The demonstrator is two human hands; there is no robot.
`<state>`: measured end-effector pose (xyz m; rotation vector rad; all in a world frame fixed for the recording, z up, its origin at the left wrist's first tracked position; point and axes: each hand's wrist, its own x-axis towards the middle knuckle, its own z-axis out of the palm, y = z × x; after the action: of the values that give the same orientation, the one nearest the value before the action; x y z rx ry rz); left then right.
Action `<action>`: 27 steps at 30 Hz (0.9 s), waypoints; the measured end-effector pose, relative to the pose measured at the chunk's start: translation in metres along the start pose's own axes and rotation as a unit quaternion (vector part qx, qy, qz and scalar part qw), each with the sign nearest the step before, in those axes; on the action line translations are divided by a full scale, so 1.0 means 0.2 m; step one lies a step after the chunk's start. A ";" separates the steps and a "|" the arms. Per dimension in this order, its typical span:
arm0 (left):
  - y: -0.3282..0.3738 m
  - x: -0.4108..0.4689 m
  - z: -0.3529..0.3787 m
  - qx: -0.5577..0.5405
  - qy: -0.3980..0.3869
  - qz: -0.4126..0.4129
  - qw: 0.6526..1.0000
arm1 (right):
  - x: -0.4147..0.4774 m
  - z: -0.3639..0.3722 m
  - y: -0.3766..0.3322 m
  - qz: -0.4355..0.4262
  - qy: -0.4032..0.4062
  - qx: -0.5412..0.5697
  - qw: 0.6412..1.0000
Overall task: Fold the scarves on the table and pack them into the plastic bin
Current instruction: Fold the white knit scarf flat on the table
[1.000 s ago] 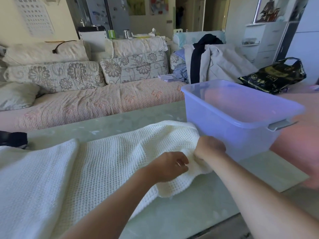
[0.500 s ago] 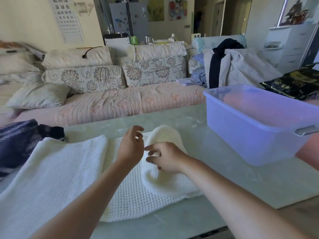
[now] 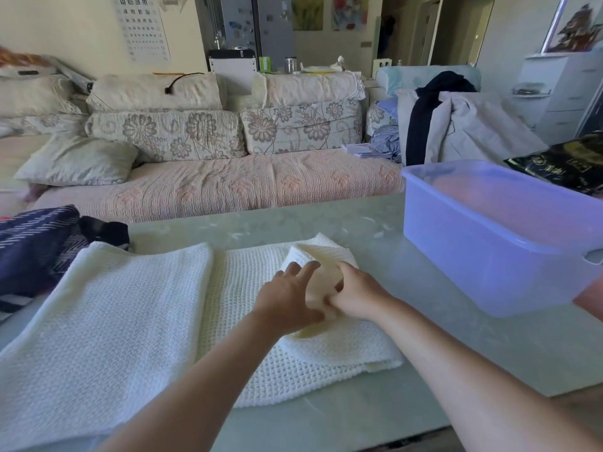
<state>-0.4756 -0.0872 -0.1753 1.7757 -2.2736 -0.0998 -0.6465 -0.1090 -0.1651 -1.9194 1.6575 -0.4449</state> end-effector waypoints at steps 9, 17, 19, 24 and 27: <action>-0.32 -0.10 -0.25 -0.180 0.073 -0.140 0.971 | 0.21 -0.05 -0.11 -0.066 0.019 0.144 0.987; -0.55 -0.12 -0.42 -0.309 0.017 -0.213 0.927 | 0.49 0.00 -0.11 -0.148 0.088 -0.067 0.983; -0.52 -0.05 -0.41 -0.319 0.015 -0.201 0.926 | 0.55 -0.02 -0.14 -0.147 0.116 -0.072 0.980; -0.55 0.08 -0.20 -0.078 -0.127 -0.204 0.967 | 0.74 0.06 -0.17 -0.148 0.063 -0.138 0.977; -0.63 0.08 -0.16 0.012 -0.126 -0.190 0.974 | 0.80 0.10 -0.17 -0.156 -0.010 -0.228 0.961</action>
<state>-0.3529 -0.1317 -0.1682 2.3071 -2.0613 -0.3890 -0.5794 -0.2583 -0.1787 -2.5324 1.5418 -0.1649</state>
